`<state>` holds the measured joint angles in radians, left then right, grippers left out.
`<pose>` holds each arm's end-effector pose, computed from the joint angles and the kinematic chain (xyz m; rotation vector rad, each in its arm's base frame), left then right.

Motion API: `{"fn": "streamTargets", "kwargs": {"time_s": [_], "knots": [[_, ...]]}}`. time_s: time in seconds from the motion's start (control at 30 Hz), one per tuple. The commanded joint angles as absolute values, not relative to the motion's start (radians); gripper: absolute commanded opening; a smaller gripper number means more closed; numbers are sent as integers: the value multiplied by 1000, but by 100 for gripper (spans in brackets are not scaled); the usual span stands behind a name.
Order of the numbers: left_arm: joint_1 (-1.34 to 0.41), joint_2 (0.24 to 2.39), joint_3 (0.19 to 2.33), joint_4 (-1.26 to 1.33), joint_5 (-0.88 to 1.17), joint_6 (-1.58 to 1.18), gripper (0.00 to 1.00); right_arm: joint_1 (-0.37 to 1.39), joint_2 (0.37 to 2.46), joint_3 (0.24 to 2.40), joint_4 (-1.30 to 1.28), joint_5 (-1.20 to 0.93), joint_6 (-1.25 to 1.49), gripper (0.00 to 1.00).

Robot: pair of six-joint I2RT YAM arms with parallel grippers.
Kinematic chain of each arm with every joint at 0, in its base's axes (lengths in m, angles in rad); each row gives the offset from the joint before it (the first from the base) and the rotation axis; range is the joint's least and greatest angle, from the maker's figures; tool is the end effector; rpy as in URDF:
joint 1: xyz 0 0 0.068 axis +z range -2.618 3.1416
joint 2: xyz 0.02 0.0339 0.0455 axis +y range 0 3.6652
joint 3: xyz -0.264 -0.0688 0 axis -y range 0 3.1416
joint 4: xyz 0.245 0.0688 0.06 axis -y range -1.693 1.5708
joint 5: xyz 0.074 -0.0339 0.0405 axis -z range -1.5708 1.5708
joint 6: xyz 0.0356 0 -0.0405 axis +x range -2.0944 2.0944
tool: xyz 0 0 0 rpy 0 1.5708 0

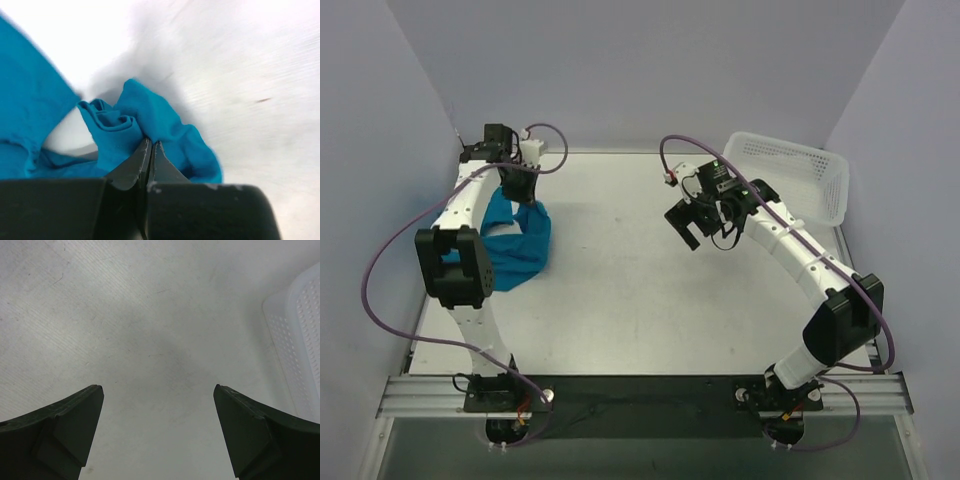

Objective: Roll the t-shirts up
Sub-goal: Pick up the T-shirt at the corner of the board, then place the T-shirt at the center of the board.

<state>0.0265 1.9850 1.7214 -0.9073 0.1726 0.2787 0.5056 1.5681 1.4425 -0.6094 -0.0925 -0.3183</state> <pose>0.4209 0.0050 0.2488 0.3890 2.6896 -0.1486 0.3055 0.1729 0.3329 -0.9684 2.0977 0.2024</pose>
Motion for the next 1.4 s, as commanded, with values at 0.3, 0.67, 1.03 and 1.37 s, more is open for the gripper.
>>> {"fn": "streamTargets", "kwargs": {"time_s": [0.3, 0.67, 1.03, 1.37], "knots": [[-359, 1602, 2212, -982, 514, 199, 0, 376, 1588, 1592, -578, 41, -222, 100], [-379, 1634, 2458, -755, 308, 227, 0, 302, 1589, 1615, -580, 60, -196, 100], [-358, 1649, 2286, -649, 56, 265, 0, 302, 1560, 1632, -618, -84, -230, 99], [-69, 1832, 2107, -750, -21, -32, 47, 365, 1578, 1614, -726, -288, -356, 98]]}}
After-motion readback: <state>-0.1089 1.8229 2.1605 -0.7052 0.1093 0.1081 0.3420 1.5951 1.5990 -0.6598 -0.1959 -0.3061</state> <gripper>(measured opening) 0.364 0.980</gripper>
